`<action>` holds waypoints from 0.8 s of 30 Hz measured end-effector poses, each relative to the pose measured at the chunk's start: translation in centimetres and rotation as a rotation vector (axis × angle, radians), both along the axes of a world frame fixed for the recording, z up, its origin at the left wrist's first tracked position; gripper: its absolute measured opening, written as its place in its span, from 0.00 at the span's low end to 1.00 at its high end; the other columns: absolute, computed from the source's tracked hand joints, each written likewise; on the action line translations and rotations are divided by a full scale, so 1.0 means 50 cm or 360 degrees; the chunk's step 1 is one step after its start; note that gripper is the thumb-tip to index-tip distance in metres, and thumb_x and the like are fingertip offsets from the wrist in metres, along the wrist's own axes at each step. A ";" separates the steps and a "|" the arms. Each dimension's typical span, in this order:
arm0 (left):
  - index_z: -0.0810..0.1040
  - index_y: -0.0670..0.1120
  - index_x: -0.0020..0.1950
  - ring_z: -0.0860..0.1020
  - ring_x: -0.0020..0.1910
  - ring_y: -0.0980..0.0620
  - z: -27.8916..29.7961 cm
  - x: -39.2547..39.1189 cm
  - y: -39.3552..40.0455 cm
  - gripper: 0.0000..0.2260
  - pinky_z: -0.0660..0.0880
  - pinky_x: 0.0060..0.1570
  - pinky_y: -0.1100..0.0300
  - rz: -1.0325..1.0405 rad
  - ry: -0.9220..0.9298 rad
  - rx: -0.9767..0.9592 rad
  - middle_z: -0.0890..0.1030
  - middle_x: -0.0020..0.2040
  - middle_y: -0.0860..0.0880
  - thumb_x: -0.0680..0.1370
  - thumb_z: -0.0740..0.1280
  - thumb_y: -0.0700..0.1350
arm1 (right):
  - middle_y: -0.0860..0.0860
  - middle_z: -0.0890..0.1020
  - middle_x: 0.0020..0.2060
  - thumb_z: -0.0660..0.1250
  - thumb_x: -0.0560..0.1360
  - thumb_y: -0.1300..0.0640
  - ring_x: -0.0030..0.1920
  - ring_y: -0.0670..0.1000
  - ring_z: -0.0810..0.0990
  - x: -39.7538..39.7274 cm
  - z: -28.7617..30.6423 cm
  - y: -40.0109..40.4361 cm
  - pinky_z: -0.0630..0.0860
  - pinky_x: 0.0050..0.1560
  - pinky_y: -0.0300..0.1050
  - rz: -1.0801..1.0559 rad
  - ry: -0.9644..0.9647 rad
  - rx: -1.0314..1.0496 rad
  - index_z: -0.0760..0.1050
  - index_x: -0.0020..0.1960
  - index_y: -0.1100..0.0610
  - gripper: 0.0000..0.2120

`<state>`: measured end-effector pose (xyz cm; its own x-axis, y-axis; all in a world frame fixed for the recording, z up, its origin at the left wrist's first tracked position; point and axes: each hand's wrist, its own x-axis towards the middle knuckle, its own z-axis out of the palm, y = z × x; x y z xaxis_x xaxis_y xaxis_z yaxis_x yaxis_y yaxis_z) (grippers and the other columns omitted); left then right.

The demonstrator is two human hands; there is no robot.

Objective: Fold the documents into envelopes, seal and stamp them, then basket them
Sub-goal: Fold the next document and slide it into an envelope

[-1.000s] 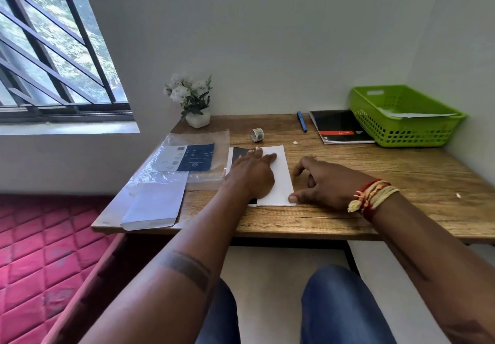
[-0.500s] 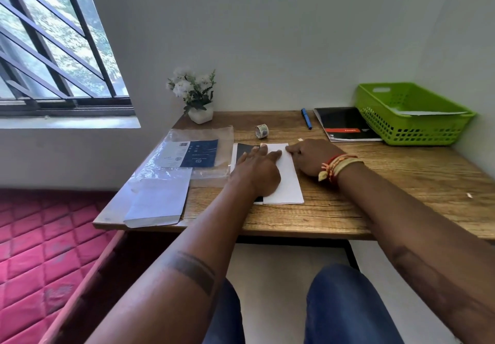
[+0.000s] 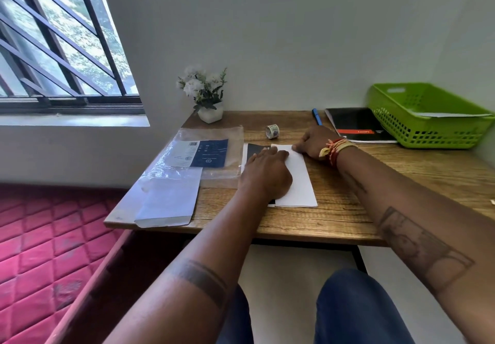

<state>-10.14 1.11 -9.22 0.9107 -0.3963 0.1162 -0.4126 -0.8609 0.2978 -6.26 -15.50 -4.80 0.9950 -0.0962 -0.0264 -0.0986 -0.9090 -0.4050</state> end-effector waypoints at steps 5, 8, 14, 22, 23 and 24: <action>0.62 0.50 0.82 0.56 0.83 0.46 0.006 -0.007 0.001 0.26 0.54 0.81 0.46 -0.0003 0.0006 -0.0002 0.60 0.83 0.45 0.83 0.58 0.46 | 0.53 0.81 0.58 0.68 0.79 0.46 0.58 0.55 0.78 0.009 -0.006 0.002 0.74 0.57 0.47 -0.0007 -0.0047 0.0001 0.78 0.63 0.57 0.19; 0.63 0.50 0.82 0.57 0.82 0.45 0.008 -0.010 0.000 0.26 0.55 0.80 0.46 0.0002 0.0000 -0.0006 0.61 0.83 0.45 0.83 0.58 0.46 | 0.54 0.83 0.55 0.69 0.79 0.48 0.56 0.55 0.79 0.019 0.000 -0.004 0.75 0.58 0.48 0.0029 -0.0002 -0.0009 0.82 0.58 0.58 0.15; 0.66 0.49 0.81 0.62 0.80 0.45 0.009 -0.014 0.001 0.26 0.59 0.79 0.46 0.0029 -0.0020 -0.0061 0.65 0.81 0.45 0.81 0.60 0.45 | 0.55 0.84 0.48 0.68 0.79 0.49 0.47 0.52 0.79 0.028 0.001 -0.016 0.71 0.43 0.43 0.0055 -0.0016 0.0023 0.83 0.51 0.58 0.12; 0.82 0.49 0.67 0.74 0.65 0.42 0.003 -0.010 0.004 0.18 0.74 0.65 0.43 0.0123 -0.0336 -0.0153 0.78 0.65 0.45 0.81 0.59 0.45 | 0.50 0.82 0.47 0.66 0.80 0.47 0.42 0.53 0.82 0.021 -0.006 -0.013 0.78 0.44 0.46 0.0025 -0.0365 0.0436 0.77 0.50 0.51 0.07; 0.82 0.49 0.65 0.74 0.64 0.42 0.002 -0.009 0.003 0.17 0.74 0.64 0.43 0.0134 -0.0351 -0.0156 0.79 0.64 0.45 0.82 0.59 0.46 | 0.49 0.82 0.46 0.66 0.80 0.47 0.38 0.52 0.82 0.010 -0.003 -0.008 0.78 0.38 0.44 0.0022 -0.0312 0.0521 0.77 0.52 0.50 0.07; 0.83 0.48 0.64 0.75 0.63 0.42 0.000 -0.007 0.003 0.16 0.75 0.63 0.43 0.0146 -0.0364 -0.0183 0.79 0.62 0.45 0.82 0.59 0.48 | 0.48 0.82 0.46 0.67 0.80 0.46 0.35 0.51 0.82 -0.004 0.001 0.000 0.78 0.33 0.43 0.0009 -0.0281 0.0613 0.77 0.52 0.50 0.08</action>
